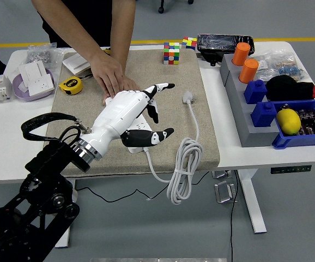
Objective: Pick up the plug,place it near the board,insert it into the board,press the button
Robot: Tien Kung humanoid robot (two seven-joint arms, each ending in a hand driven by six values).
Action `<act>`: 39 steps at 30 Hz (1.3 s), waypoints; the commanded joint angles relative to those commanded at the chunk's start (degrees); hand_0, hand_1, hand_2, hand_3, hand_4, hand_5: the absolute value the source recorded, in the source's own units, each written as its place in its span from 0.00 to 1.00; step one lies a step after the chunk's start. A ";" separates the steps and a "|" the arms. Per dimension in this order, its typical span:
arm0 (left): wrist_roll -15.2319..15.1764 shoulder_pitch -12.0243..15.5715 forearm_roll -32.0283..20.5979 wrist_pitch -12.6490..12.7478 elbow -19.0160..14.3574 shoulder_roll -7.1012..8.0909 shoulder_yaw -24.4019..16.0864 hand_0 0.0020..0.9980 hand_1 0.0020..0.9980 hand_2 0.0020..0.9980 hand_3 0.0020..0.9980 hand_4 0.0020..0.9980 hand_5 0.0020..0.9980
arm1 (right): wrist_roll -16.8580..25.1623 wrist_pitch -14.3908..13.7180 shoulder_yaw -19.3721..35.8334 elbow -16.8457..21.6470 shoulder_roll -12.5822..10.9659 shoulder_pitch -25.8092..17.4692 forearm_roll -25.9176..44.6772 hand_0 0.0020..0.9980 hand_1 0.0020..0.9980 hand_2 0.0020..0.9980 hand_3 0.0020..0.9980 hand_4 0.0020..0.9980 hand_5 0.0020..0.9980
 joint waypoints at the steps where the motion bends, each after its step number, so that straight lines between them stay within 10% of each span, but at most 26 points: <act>1: 0.17 -0.22 1.21 -1.94 0.00 0.33 -0.03 0.20 0.08 0.14 0.78 0.49 0.00 | -0.01 -0.01 0.00 0.00 -0.04 0.02 -0.01 0.86 0.86 0.83 0.83 1.00 1.00; 14: 2.59 -4.51 2.38 -16.11 9.39 2.18 2.20 0.16 0.03 0.14 0.82 0.57 0.00 | -0.03 -0.08 -0.20 -0.02 -0.28 0.10 0.15 0.86 0.86 0.83 0.83 1.00 1.00; 24: 1.25 -7.88 2.38 -13.31 24.03 -0.06 0.16 0.16 0.03 0.14 0.86 0.57 0.00 | -0.02 -0.06 -0.20 -0.03 -0.23 0.41 0.28 0.86 0.86 0.83 0.83 1.00 1.00; 39: 0.83 -8.51 2.38 -12.76 27.79 -0.25 -2.70 0.16 0.03 0.14 0.85 0.59 0.00 | 0.01 0.02 -0.01 -0.01 -0.18 0.54 0.24 0.86 0.86 0.83 0.83 1.00 1.00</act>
